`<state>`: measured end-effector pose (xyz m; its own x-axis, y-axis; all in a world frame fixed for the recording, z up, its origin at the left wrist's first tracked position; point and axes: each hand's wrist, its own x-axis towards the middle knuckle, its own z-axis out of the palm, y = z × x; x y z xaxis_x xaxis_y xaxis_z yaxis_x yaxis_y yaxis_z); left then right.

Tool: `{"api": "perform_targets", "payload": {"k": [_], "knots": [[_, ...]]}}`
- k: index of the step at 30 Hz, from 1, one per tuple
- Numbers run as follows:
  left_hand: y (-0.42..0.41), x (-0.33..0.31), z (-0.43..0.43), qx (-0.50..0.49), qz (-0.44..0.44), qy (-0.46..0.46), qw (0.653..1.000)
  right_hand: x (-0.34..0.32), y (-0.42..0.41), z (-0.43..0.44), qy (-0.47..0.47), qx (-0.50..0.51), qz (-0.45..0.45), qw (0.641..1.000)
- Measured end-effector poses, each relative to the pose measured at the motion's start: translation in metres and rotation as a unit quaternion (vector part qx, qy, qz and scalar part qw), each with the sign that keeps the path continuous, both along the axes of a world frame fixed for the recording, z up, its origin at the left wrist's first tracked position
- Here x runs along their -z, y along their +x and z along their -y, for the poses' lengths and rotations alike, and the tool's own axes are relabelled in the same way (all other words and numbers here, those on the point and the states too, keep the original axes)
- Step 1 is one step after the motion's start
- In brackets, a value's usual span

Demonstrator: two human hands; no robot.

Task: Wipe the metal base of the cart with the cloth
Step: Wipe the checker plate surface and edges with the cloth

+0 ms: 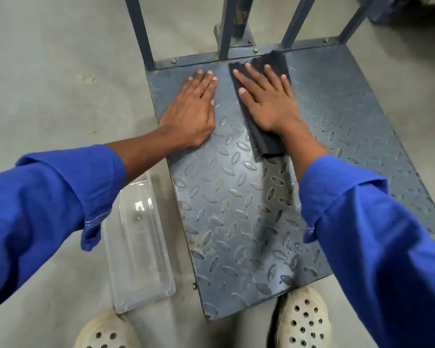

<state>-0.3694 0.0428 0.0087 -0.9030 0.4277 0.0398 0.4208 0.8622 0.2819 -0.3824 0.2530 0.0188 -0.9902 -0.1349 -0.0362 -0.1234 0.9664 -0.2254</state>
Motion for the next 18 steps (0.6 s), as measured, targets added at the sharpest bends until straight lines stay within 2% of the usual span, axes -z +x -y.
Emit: {"api": "perform_targets", "payload": {"k": [2, 5, 9, 12, 16, 18], "knots": [[0.001, -0.002, -0.001, 0.003, 0.003, 0.002, 1.0, -0.001, 0.016, -0.007, -0.011, 0.064, 0.0, 0.998], [0.003, -0.002, 0.0, 0.015, 0.005, 0.004, 1.0, 0.007, 0.061, -0.009, 0.004, 0.002, -0.023, 1.0], [0.01, -0.004, -0.002, 0.06, 0.002, 0.002, 0.998, 0.01, 0.109, -0.018, -0.008, 0.128, -0.035, 0.991], [0.018, -0.006, -0.007, 0.097, 0.009, 0.005, 0.995, 0.018, 0.14, -0.007, 0.016, 0.052, -0.053, 0.997], [0.041, -0.003, -0.016, 0.143, 0.017, 0.009, 0.99, 0.016, 0.146, -0.014, -0.002, 0.146, -0.05, 0.988], [0.046, -0.002, -0.017, 0.144, 0.008, 0.012, 0.99, 0.022, 0.158, -0.011, 0.019, 0.092, -0.057, 0.994]]}}
